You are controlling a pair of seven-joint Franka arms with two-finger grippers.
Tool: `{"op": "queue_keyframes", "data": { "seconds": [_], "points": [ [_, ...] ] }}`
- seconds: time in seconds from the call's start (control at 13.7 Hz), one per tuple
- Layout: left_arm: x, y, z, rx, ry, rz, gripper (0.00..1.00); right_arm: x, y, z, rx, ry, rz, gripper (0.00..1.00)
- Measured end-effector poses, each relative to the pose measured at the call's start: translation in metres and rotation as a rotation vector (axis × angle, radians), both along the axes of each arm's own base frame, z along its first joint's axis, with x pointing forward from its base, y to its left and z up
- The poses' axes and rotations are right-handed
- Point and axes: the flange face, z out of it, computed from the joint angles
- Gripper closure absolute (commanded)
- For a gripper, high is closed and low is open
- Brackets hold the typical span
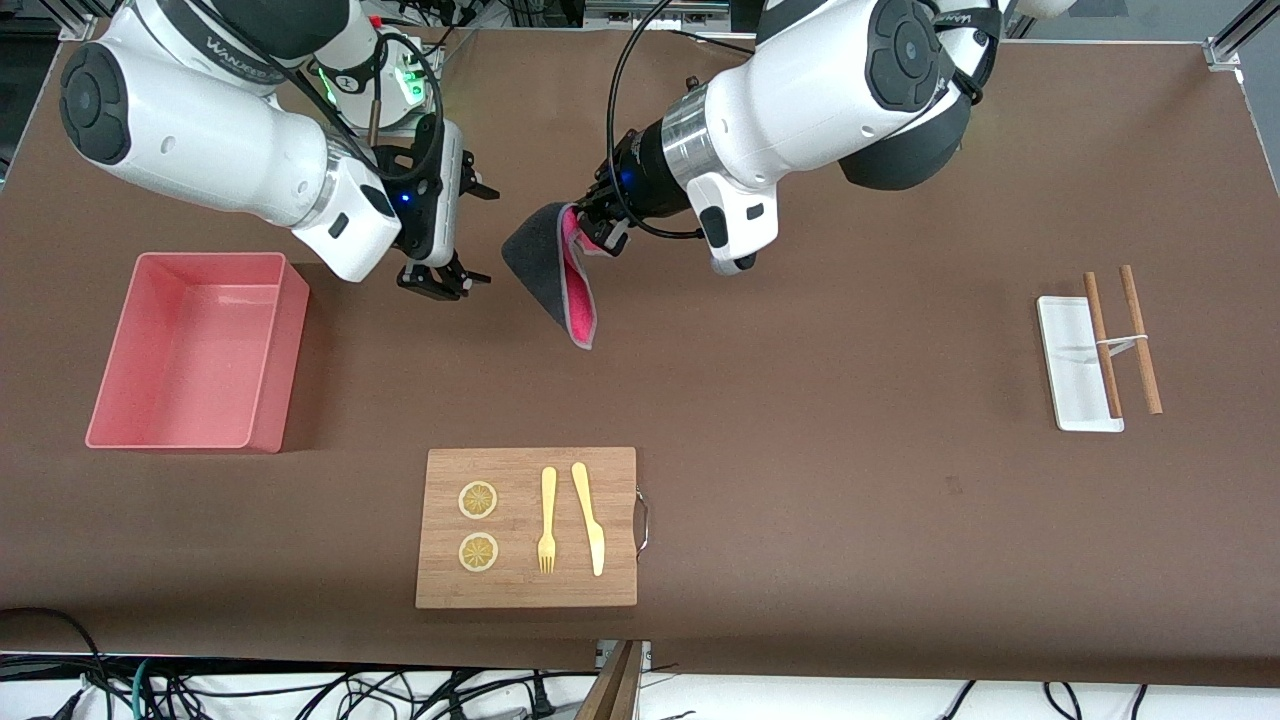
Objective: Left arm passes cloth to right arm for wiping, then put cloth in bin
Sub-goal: 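Carry the cloth to mid-table while the right gripper reaches toward it, then grasp the cloth with the right gripper while the left gripper releases it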
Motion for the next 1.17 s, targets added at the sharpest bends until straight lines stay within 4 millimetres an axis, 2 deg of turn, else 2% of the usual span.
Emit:
{"op": "queue_keyframes", "data": {
  "seconds": [0.15,0.37,0.44,0.58,0.66,0.73,0.8,1.17],
  "points": [
    [0.000,0.000,0.000,0.000,0.000,0.002,1.00,0.008,0.011,-0.002,-0.015,-0.019,0.019,0.00],
    [0.000,0.000,0.000,0.000,0.001,0.003,1.00,0.008,0.037,-0.016,-0.029,-0.020,0.058,0.01],
    [0.000,0.000,0.000,0.002,0.000,0.003,1.00,0.007,0.043,-0.021,-0.030,-0.020,0.066,0.04],
    [0.000,0.001,0.000,0.004,-0.001,0.004,1.00,0.009,0.048,-0.026,-0.030,-0.019,0.070,0.38],
    [0.001,0.001,0.000,0.004,-0.001,0.004,1.00,0.009,0.048,-0.026,-0.030,-0.019,0.069,0.66],
    [0.001,0.001,0.000,0.005,-0.001,0.005,1.00,0.010,0.047,-0.025,-0.030,-0.020,0.068,0.86],
    [0.001,0.001,0.000,0.005,-0.001,0.005,1.00,0.010,0.047,-0.025,-0.030,-0.020,0.067,0.98],
    [0.001,0.001,0.000,0.005,-0.001,0.006,1.00,0.013,0.040,-0.026,-0.036,-0.008,0.047,1.00]
  ]
}}
